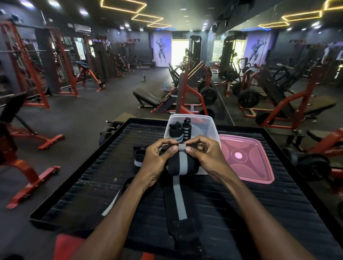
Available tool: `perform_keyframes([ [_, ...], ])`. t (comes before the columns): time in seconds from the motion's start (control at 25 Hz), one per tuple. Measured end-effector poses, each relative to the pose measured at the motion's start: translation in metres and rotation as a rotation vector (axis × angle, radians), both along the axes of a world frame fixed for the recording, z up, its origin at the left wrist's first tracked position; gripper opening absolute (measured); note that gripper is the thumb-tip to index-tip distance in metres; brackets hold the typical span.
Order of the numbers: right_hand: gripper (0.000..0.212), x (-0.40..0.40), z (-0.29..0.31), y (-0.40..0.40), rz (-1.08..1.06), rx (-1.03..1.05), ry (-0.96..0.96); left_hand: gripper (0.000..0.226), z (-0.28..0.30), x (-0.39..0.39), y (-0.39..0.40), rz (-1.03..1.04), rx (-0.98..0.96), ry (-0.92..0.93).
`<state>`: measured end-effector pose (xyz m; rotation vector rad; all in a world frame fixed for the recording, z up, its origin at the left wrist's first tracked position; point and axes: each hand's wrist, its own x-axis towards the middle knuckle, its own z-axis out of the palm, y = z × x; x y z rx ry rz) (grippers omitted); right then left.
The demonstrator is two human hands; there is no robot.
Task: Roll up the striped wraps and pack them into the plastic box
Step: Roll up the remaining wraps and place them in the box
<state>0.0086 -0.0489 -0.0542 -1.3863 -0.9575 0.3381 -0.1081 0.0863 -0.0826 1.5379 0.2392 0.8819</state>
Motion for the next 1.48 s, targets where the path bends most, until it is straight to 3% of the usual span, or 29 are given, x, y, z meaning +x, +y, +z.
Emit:
perform_keyframes([
  [0.16,0.022,-0.007,-0.001,0.008,0.000,0.022,-0.043,0.006,-0.003,-0.003,0.004,0.035,-0.035,-0.012],
  [0.32,0.006,-0.008,-0.002,0.014,0.003,-0.003,-0.061,0.019,-0.004,-0.007,0.009,0.047,-0.013,-0.057],
  [0.4,0.010,-0.008,-0.002,0.015,-0.019,0.000,-0.105,0.020,-0.004,-0.008,0.006,0.028,0.003,-0.067],
  [0.6,0.019,-0.013,0.001,0.013,-0.028,0.050,-0.127,0.016,-0.004,-0.009,0.004,-0.042,-0.153,-0.079],
  [0.68,0.018,-0.014,0.000,0.014,0.012,0.030,-0.098,0.012,-0.004,-0.010,0.007,0.005,-0.123,-0.075],
  [0.84,0.016,-0.012,0.001,0.014,0.026,-0.065,-0.118,0.027,-0.001,-0.015,0.006,0.006,-0.061,-0.109],
  [0.96,0.020,-0.013,0.003,0.012,-0.011,-0.012,-0.182,0.013,-0.003,-0.016,0.007,-0.088,-0.141,-0.097],
  [1.08,0.027,-0.014,0.003,0.011,0.007,0.013,-0.206,0.011,-0.004,-0.016,0.009,-0.004,-0.076,-0.071],
  [1.2,0.015,-0.013,0.002,0.011,0.037,-0.010,-0.100,0.019,-0.004,-0.017,0.008,0.021,-0.020,-0.091],
  [1.32,0.009,-0.010,0.001,0.012,-0.051,-0.031,-0.184,0.024,-0.003,-0.017,0.004,-0.024,0.029,-0.075],
  [1.48,0.016,-0.012,0.002,0.010,-0.092,-0.001,-0.206,0.018,-0.002,-0.018,0.000,-0.126,-0.208,-0.042],
])
